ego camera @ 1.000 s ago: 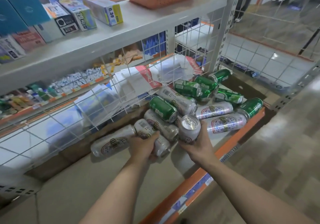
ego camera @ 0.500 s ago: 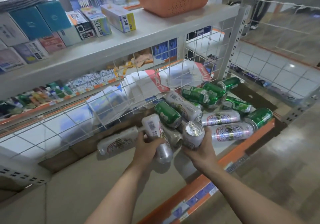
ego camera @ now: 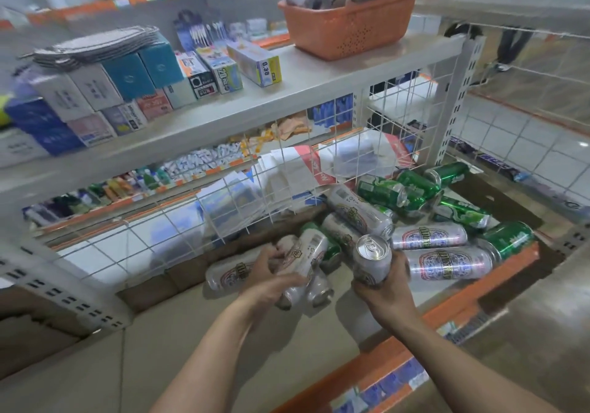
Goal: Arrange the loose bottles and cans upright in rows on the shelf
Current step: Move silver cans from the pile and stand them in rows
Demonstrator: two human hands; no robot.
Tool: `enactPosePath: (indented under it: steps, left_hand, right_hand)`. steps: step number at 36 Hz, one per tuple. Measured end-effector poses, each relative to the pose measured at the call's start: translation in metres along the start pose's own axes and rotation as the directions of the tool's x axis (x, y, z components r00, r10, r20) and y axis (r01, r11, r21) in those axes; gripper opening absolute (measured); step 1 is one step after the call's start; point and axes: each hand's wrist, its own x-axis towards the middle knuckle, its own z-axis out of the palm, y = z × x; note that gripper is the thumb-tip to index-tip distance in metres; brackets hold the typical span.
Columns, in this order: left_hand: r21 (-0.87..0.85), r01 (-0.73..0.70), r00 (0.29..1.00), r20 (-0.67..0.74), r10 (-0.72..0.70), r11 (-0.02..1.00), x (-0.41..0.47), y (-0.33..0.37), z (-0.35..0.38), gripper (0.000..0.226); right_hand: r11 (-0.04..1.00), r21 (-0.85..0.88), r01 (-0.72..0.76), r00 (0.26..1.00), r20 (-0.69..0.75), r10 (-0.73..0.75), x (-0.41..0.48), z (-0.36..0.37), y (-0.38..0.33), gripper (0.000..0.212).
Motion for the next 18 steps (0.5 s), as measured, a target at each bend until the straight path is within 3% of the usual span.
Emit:
enactPosePath:
  steps: [8, 12, 18]
  left_hand:
    - [0.061, -0.091, 0.989, -0.114, 0.098, 0.994, 0.004, 0.012, 0.007, 0.053]
    - [0.129, -0.229, 0.935, -0.245, 0.255, 0.965, 0.006, 0.017, 0.002, 0.055]
    - [0.048, -0.410, 0.853, -0.333, 0.402, 0.911, 0.006, 0.024, 0.020, 0.055]
  right_hand:
    - [1.000, -0.004, -0.031, 0.999, 0.034, 0.031, 0.002, -0.001, -0.009, 0.062]
    - [0.999, 0.008, -0.053, 0.998, 0.046, 0.053, 0.000, -0.002, -0.011, 0.063]
    - [0.999, 0.011, -0.048, 0.997, 0.057, 0.047, 0.000, -0.005, -0.011, 0.060]
